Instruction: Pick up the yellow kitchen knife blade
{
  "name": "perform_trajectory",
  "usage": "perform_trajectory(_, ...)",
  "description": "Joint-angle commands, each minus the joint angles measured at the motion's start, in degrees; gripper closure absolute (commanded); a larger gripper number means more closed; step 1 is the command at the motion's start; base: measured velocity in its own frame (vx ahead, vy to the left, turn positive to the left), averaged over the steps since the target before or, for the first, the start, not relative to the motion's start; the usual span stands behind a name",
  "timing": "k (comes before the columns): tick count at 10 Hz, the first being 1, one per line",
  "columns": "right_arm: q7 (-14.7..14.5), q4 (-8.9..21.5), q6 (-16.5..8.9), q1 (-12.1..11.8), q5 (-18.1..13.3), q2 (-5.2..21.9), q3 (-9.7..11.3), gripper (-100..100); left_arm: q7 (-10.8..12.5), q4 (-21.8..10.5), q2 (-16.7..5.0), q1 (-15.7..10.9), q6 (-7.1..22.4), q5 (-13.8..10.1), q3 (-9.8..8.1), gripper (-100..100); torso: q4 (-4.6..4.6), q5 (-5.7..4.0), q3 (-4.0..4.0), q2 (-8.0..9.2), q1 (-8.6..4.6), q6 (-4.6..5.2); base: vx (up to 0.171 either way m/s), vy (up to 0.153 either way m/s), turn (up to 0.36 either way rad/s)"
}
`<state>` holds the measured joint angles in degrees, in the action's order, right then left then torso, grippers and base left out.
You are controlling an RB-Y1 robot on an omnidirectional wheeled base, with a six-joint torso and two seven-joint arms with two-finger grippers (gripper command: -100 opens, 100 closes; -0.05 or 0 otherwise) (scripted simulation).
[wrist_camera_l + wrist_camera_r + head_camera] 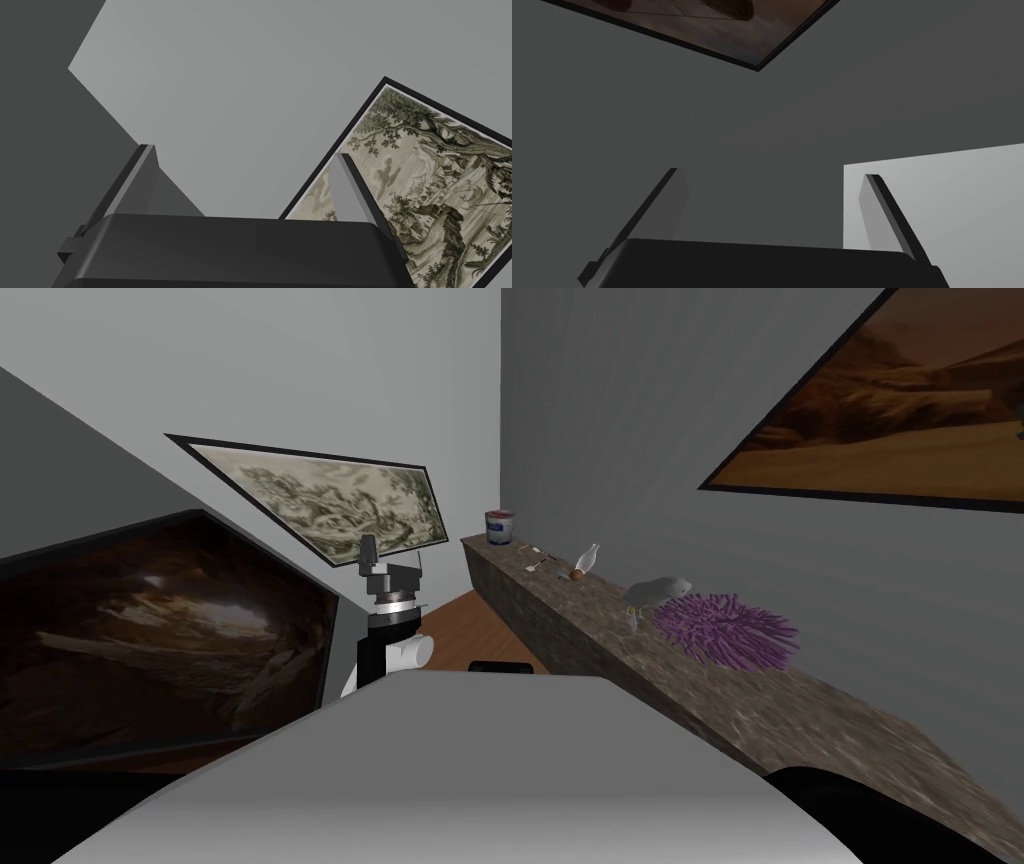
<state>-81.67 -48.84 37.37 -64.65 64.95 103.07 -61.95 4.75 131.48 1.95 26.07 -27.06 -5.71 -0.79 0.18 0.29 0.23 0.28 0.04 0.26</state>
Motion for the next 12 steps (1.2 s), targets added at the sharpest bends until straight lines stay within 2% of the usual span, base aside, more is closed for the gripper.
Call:
perform_trajectory(1,-1.5,0.1,0.4,-0.8,2.9,2.1,-1.8,-100,0.0,0.0,0.0,0.0,0.0,0.0,0.0,0,0.0,0.0,0.0,0.0,0.0,0.0,-0.007,-0.032,-0.119)
perform_trajectory(3,-1.5,0.1,0.4,-0.8,5.5,2.1,-1.8,-100,0.0,0.0,0.0,0.0,0.0,0.0,0.01,0,-0.02,-0.02,-0.03,-0.03,0.0,-0.06,0.0,-0.013,0.022)
perform_trajectory(7,-1.5,0.1,0.4,-0.8,13.1,2.1,-1.8,-100,0.0,0.0,0.0,0.0,0.0,0.0,0.01,0,-0.02,-0.01,-0.03,-0.04,0.08,-0.05,0.0,0.0,0.0)
perform_trajectory(8,-3.0,1.6,1.9,-3.5,14.9,5.4,-4.2,-100,0.0,0.0,0.0,0.0,0.0,0.0,0.01,0,-0.02,-0.01,-0.02,-0.03,0.07,-0.04,-0.008,-0.029,-0.178)
perform_trajectory(9,-3.0,1.6,1.9,-3.5,16.5,5.7,-5.2,-100,0.0,0.0,0.0,0.0,0.0,0.0,0.0,0,-0.01,0.0,-0.01,-0.02,0.0,-0.02,-0.005,-0.032,-0.094)
perform_trajectory(12,-3.0,1.6,1.9,-3.5,21.6,5.7,-5.2,-100,0.0,0.0,0.0,0.0,0.0,0.0,0.01,0,-0.02,-0.02,-0.03,-0.03,0.03,-0.05,0.0,-0.008,0.01)
